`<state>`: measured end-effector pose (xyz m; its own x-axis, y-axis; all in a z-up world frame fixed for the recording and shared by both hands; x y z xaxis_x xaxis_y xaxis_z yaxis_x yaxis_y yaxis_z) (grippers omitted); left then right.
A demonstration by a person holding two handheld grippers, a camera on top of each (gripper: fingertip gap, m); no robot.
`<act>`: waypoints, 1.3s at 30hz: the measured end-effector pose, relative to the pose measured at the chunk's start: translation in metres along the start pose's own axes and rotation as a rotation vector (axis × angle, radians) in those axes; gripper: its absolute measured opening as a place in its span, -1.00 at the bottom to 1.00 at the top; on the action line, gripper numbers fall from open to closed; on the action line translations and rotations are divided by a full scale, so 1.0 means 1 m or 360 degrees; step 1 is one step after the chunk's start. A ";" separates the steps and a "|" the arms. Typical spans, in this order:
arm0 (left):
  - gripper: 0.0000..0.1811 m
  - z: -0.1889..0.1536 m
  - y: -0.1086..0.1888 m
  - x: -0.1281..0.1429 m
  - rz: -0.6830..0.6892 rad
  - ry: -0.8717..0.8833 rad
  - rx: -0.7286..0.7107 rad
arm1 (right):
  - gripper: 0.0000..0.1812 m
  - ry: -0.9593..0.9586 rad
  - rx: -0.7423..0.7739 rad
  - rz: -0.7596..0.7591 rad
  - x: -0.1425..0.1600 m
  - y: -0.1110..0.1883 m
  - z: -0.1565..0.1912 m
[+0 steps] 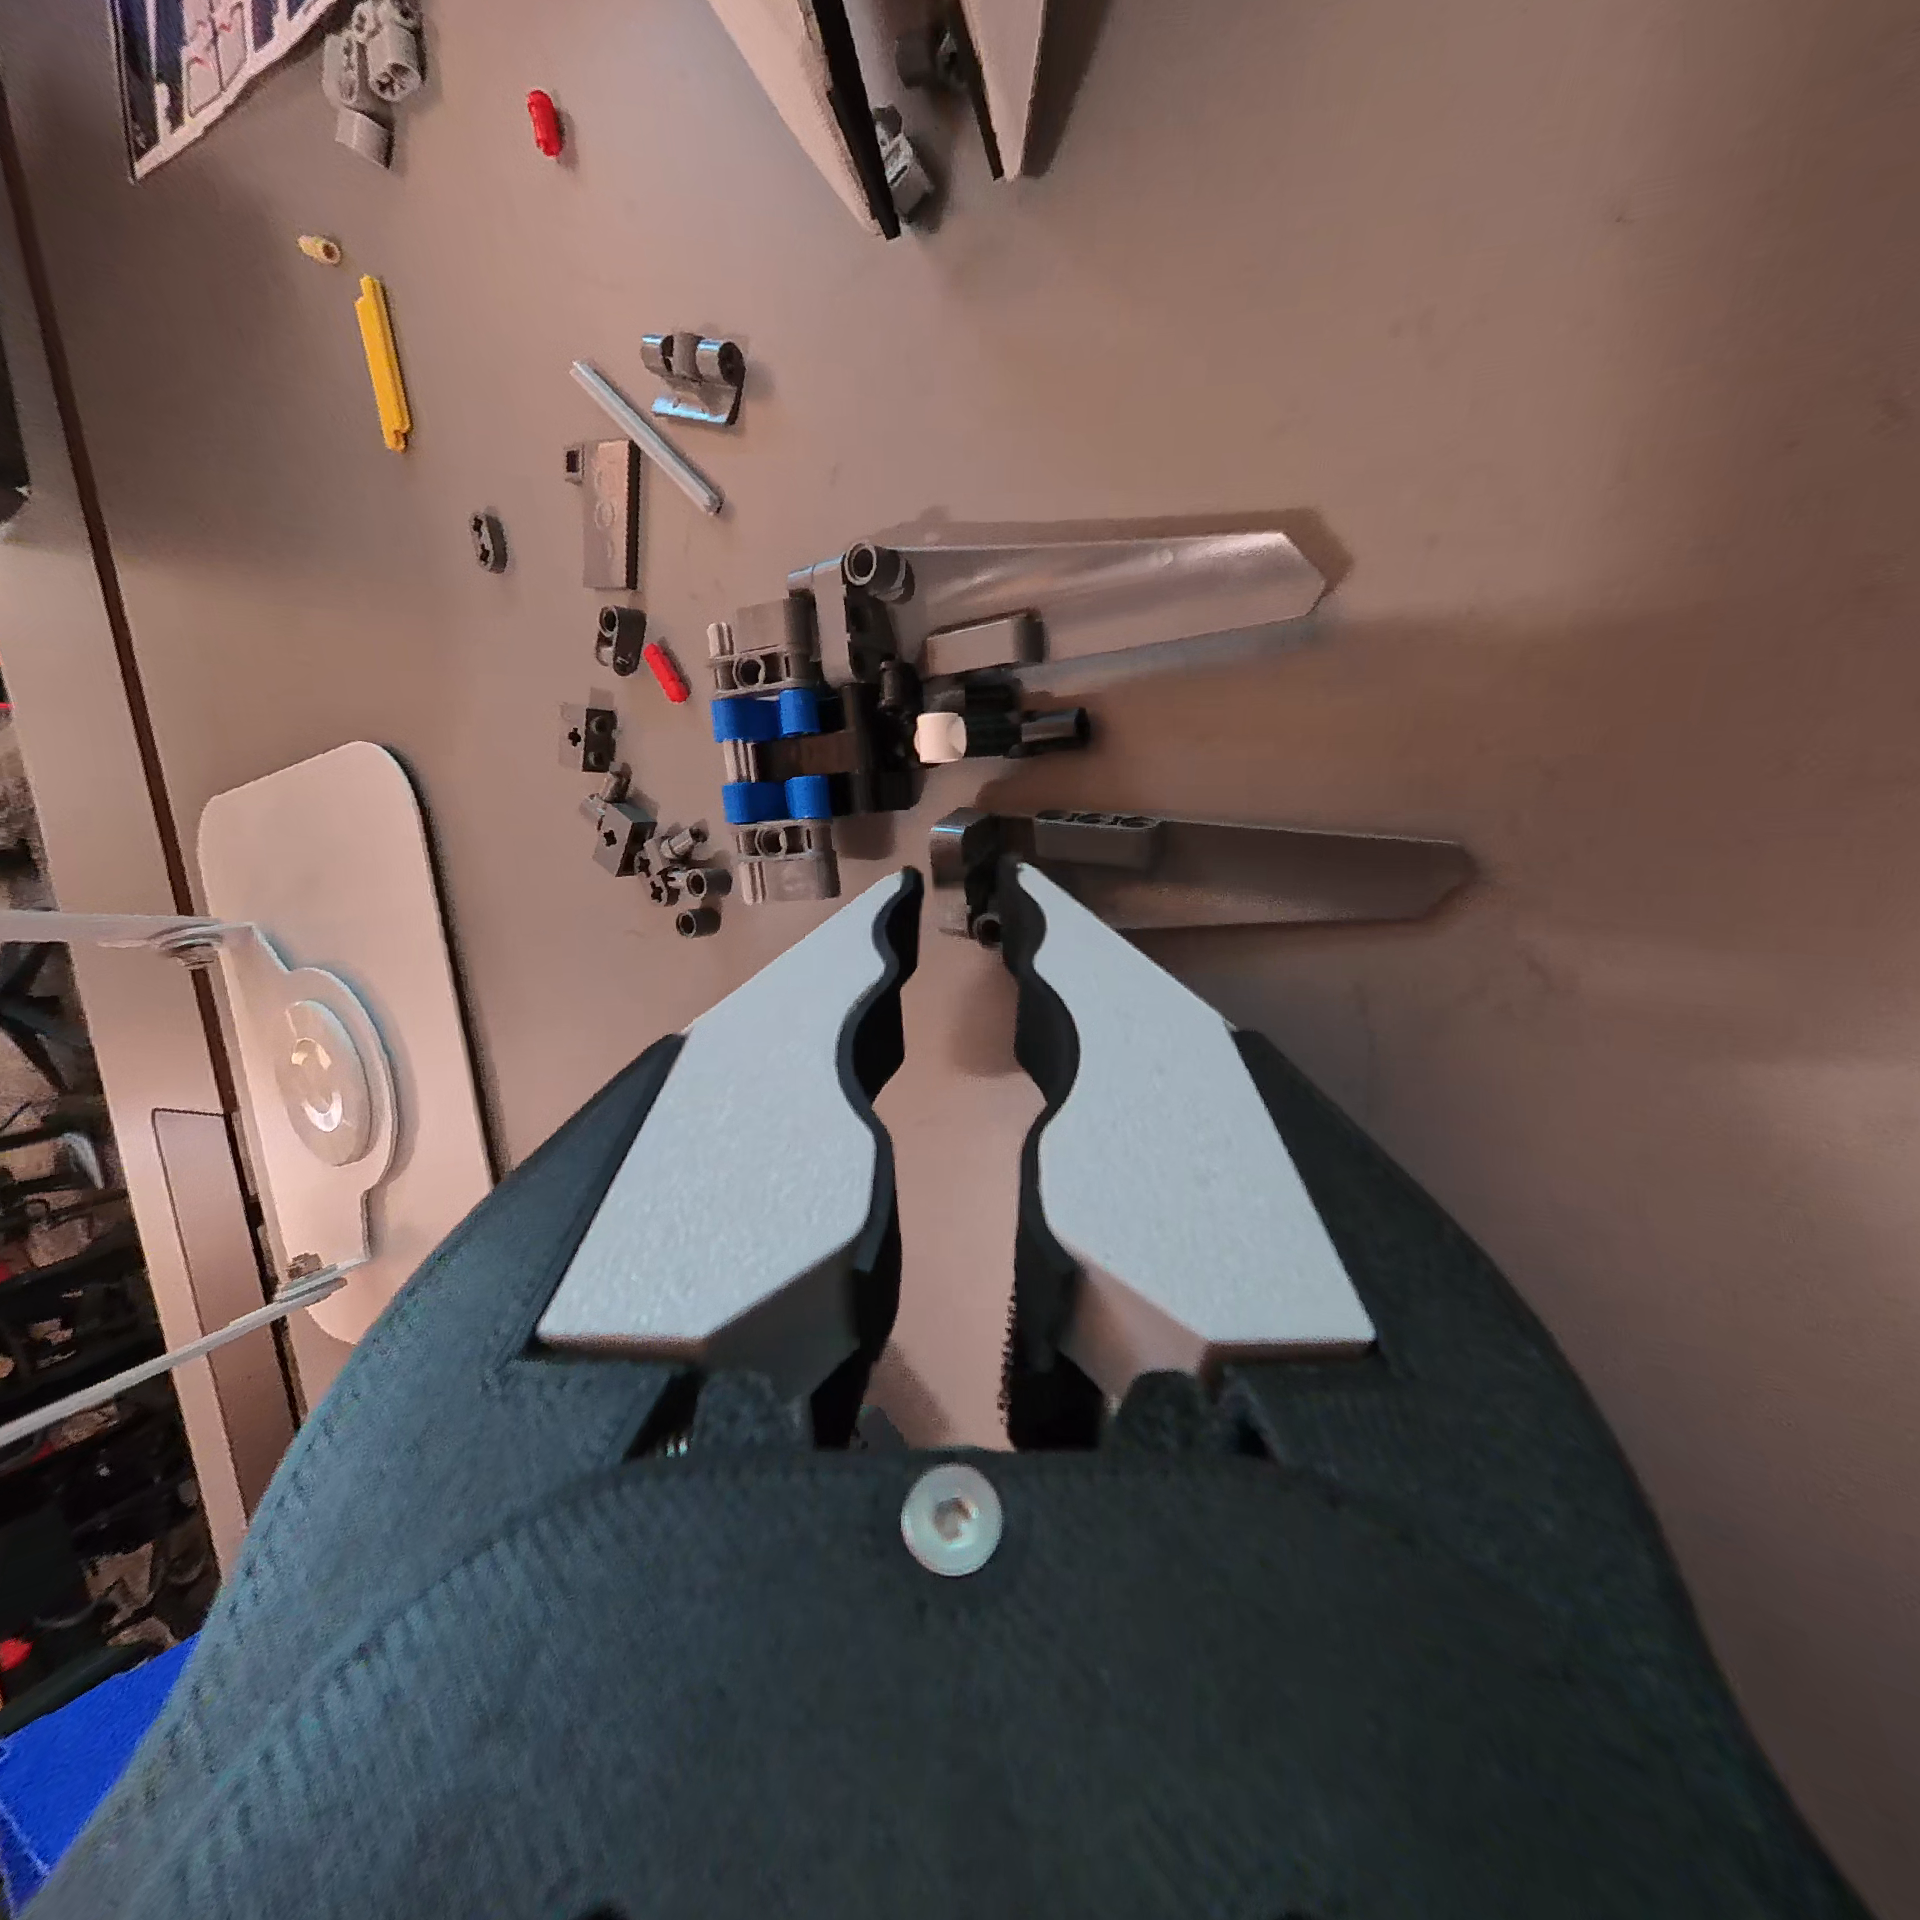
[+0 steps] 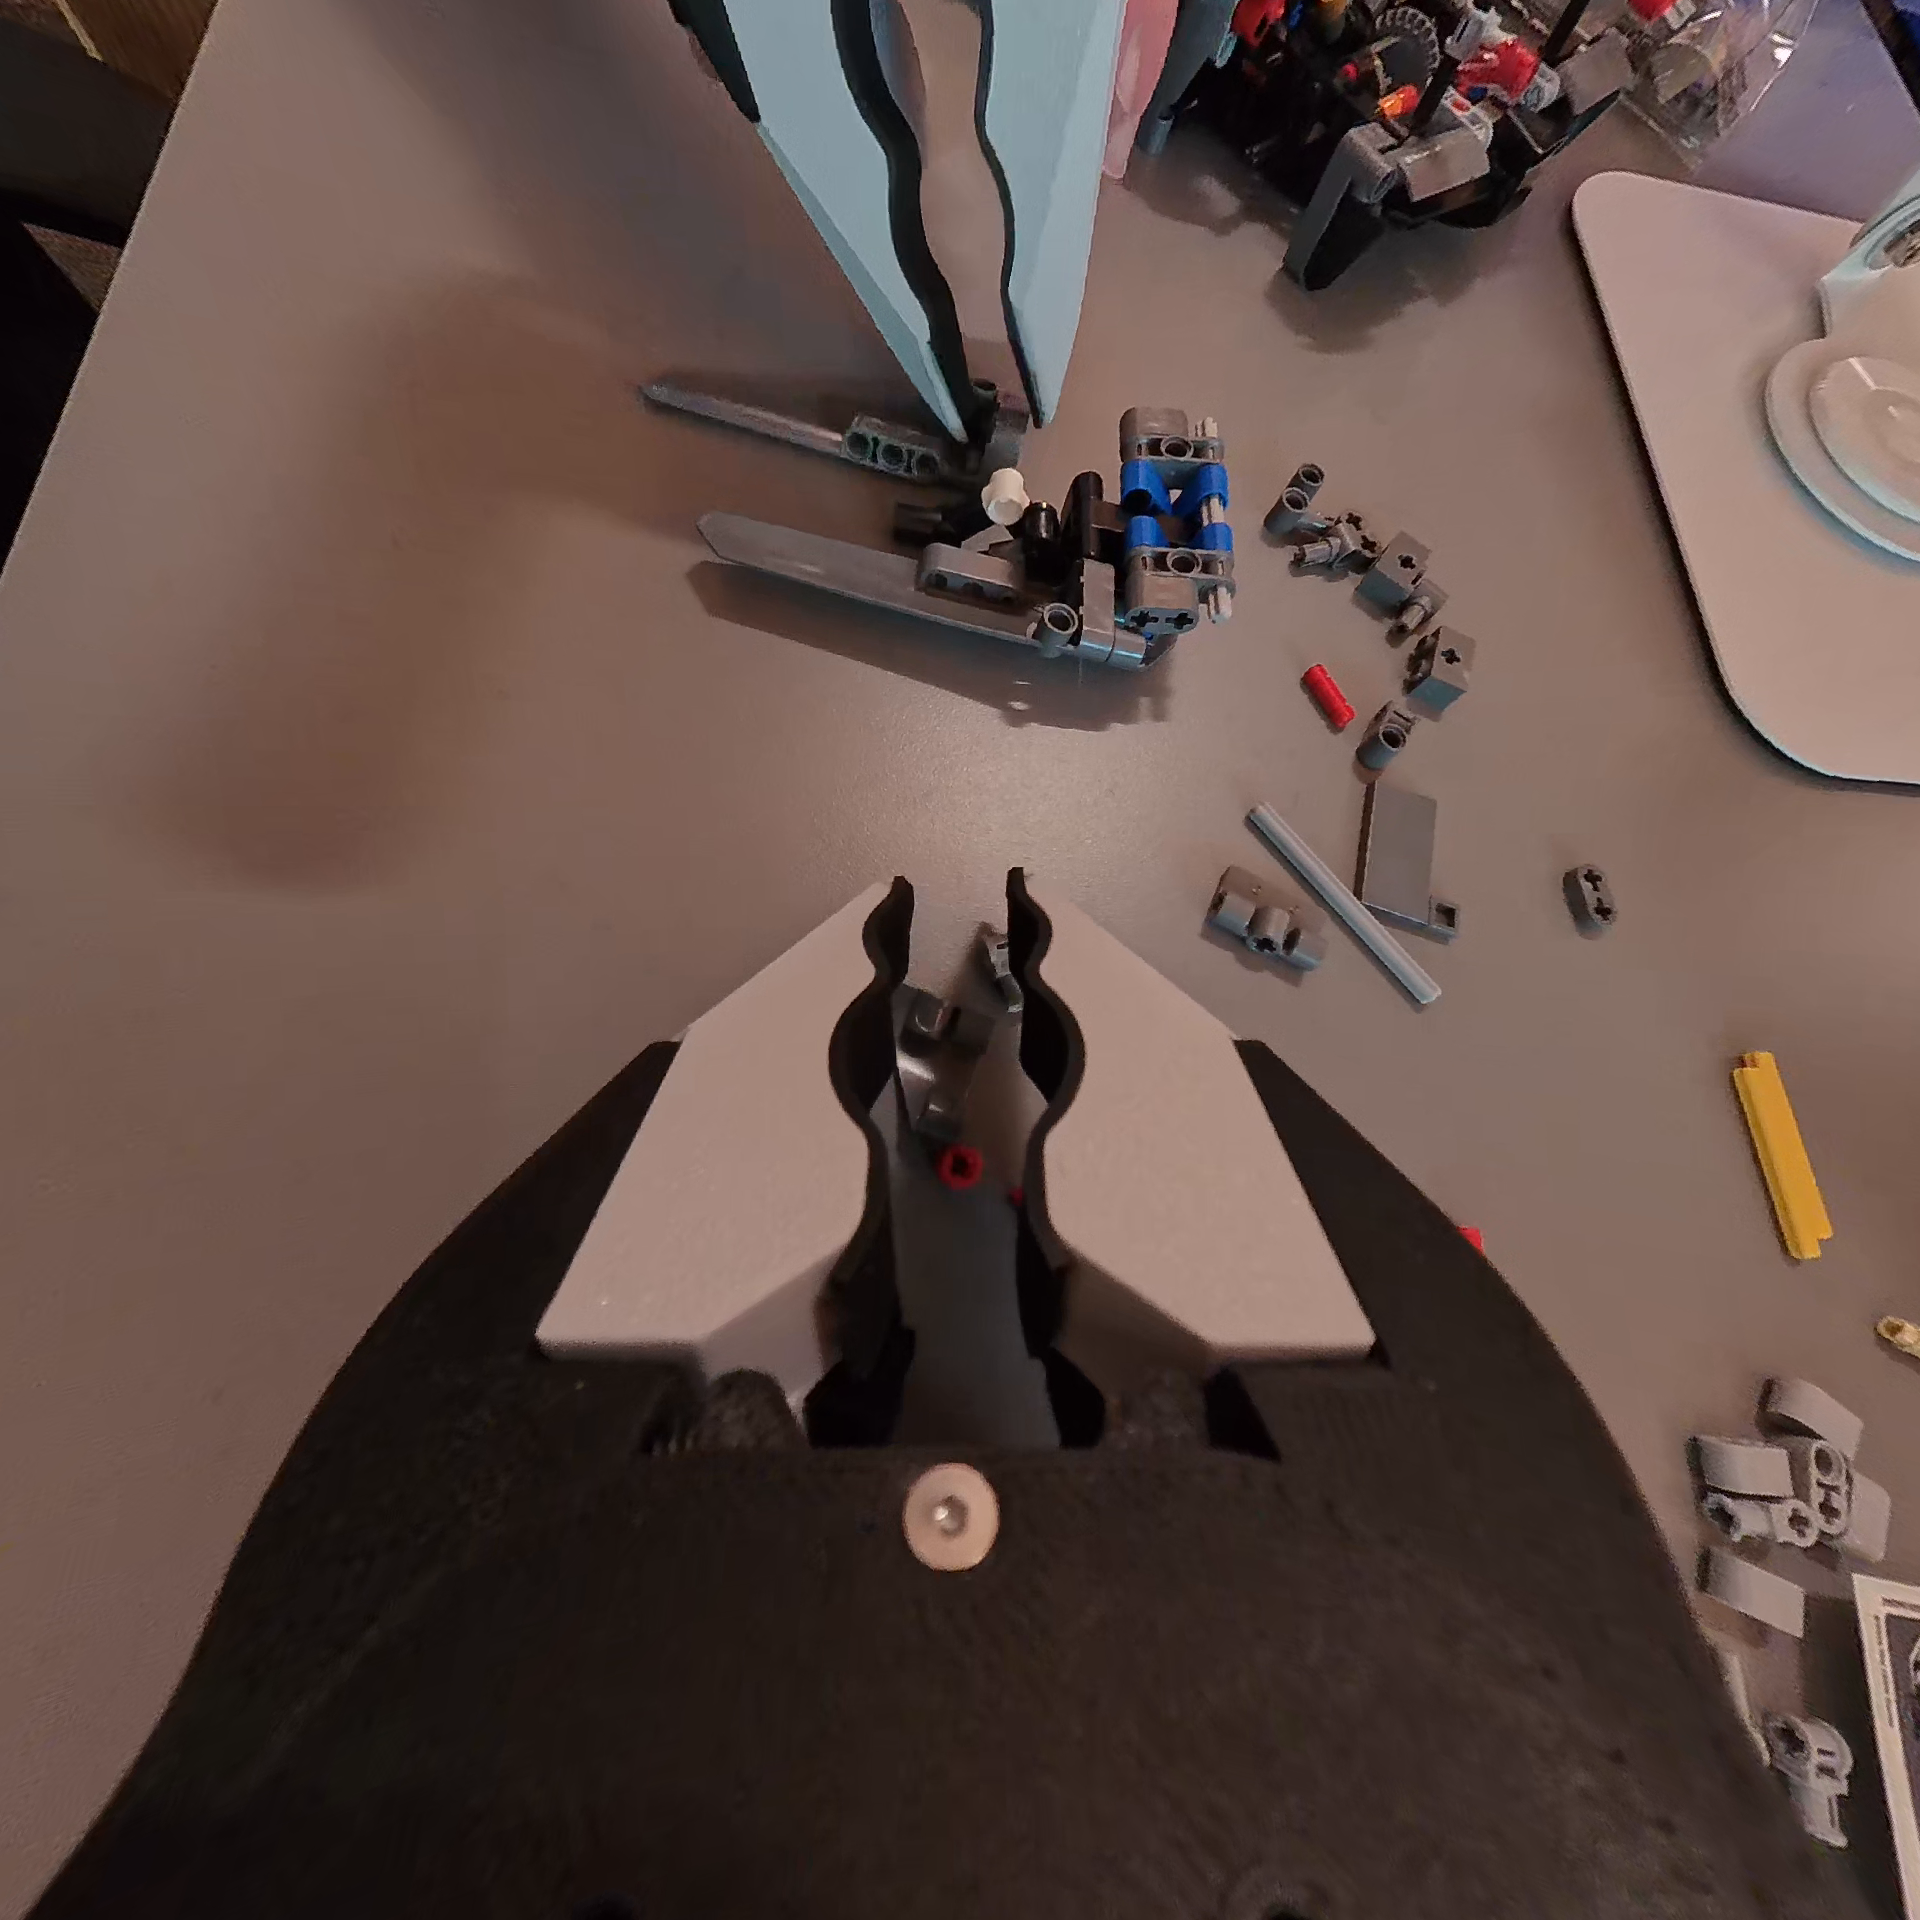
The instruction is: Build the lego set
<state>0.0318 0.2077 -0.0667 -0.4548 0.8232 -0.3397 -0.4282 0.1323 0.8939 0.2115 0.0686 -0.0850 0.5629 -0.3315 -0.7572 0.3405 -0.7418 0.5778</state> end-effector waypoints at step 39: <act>-0.90 0.002 -0.006 0.000 0.0055 -0.0014 -0.0042 | -0.85 0.0014 0.0018 -0.0003 0.000 0.001 -0.001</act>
<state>0.0351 0.2082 -0.0714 -0.4630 0.8317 -0.3064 -0.4331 0.0893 0.8969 0.2122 0.0685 -0.0845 0.5688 -0.3249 -0.7556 0.3331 -0.7490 0.5727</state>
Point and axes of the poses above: each gripper's, where its closed fingertips meet, y back along the fingers, x out of its underside, z = x × y across the jaws, the point moved 10 cm from there along y, back along the fingers, and after that the axes turned 13 degrees about x, right-handed, at the moved point
